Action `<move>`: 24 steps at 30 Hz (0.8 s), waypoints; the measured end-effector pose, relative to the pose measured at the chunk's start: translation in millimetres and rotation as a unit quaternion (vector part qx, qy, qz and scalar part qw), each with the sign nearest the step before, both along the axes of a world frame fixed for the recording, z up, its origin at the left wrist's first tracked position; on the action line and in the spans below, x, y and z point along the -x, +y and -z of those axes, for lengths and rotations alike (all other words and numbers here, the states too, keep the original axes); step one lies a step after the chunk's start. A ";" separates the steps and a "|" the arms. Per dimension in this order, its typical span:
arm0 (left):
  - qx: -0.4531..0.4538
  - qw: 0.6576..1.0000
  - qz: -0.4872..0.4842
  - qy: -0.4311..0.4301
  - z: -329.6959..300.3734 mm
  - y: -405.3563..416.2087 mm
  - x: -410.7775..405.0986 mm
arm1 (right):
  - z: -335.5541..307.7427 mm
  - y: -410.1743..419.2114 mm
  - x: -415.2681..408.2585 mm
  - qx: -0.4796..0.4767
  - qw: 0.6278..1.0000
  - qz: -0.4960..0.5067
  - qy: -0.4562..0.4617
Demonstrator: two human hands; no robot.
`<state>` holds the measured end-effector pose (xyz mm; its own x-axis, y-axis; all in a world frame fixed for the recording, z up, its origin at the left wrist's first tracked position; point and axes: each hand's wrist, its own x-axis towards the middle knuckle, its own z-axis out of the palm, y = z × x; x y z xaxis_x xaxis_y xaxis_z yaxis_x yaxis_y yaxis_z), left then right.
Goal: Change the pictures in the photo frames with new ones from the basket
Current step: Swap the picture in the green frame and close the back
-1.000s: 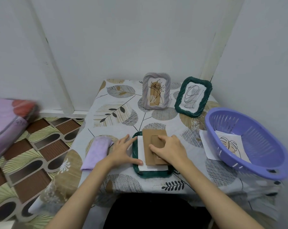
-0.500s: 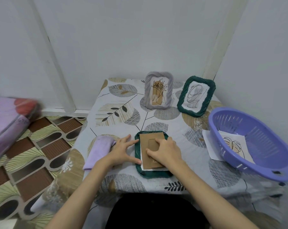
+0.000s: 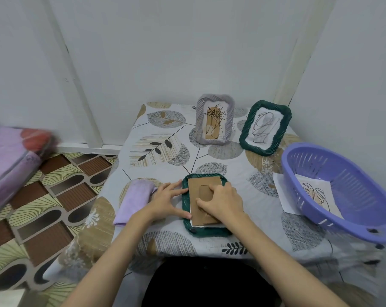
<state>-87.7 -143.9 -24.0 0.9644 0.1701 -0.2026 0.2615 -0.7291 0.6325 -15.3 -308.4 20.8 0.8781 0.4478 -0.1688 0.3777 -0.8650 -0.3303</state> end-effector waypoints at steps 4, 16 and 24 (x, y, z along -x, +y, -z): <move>0.003 1.000 -0.005 -0.009 0.9 0.6 0.2 | 0.5 0.2 1.5 0.007 1.000 0.011 0.000; 0.011 1.000 -0.018 -0.001 2.0 -1.8 -0.8 | 4.1 -0.6 0.0 0.019 1.000 0.010 -0.004; 0.004 1.000 -0.020 -0.002 5.8 2.0 -2.4 | 7.2 0.5 -1.5 0.023 1.000 0.008 -0.009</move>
<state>-85.3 -141.8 -29.9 0.9578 0.2069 -0.1998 0.2874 -0.7127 0.6399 -13.8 -307.9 13.6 0.8883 0.4257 -0.1724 0.3693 -0.8852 -0.2831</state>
